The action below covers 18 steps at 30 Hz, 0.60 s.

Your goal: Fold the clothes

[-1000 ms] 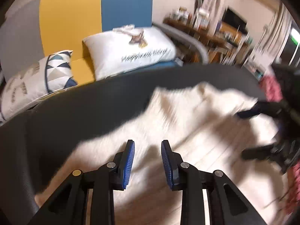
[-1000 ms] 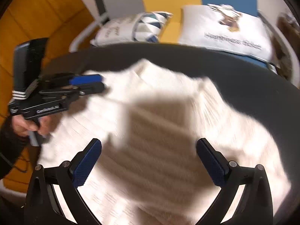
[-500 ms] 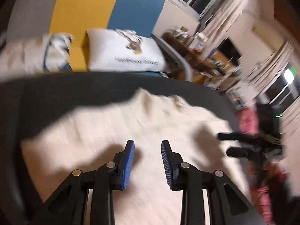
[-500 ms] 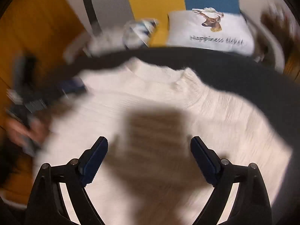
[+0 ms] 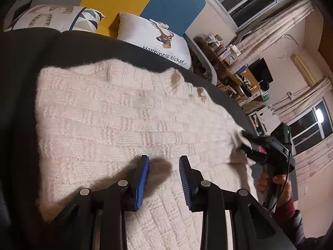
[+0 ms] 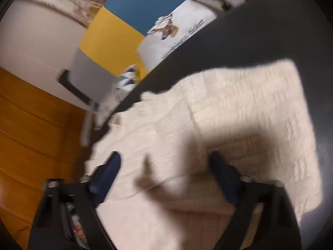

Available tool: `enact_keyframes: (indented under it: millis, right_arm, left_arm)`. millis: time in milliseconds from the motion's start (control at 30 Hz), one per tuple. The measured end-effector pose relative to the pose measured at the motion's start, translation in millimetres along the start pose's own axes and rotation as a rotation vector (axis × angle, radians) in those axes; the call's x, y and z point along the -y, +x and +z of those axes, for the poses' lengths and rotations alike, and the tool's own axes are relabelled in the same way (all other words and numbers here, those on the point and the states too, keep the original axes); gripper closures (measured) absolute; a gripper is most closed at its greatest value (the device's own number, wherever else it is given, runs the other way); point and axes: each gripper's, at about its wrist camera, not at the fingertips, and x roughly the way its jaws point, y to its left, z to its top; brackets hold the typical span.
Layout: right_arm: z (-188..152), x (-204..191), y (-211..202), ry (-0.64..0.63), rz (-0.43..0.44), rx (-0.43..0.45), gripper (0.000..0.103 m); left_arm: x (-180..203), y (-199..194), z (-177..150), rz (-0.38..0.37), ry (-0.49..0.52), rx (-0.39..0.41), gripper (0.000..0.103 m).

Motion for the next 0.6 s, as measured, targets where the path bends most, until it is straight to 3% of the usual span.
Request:
enact_keyframes:
  millis: [33, 233, 333, 367, 467, 600]
  right_arm:
    - [2, -1, 7, -0.006, -0.061, -0.007, 0.093]
    - [0, -17, -13, -0.073, -0.082, 0.051, 0.093]
    - [0, -25, -23, -0.111, -0.090, 0.082, 0.093]
    - [-1, -27, -26, -0.128, -0.099, 0.092, 0.093]
    - [-8, -16, -12, -0.168, -0.239, 0.026, 0.092]
    - [-10, -3, -9, -0.137, -0.203, 0.024, 0.090]
  left_arm:
    - [0, 1, 0, 0.003, 0.002, -0.001, 0.073]
    - [7, -13, -1, 0.028, 0.026, 0.026, 0.073]
    - [-4, -12, -2, 0.045, -0.005, -0.013, 0.073]
    - [-9, -11, -3, 0.034, -0.025, -0.014, 0.074]
    - [-15, -23, -9, -0.007, -0.076, 0.011, 0.073]
    - [-32, -50, -28, -0.110, -0.216, 0.078, 0.071]
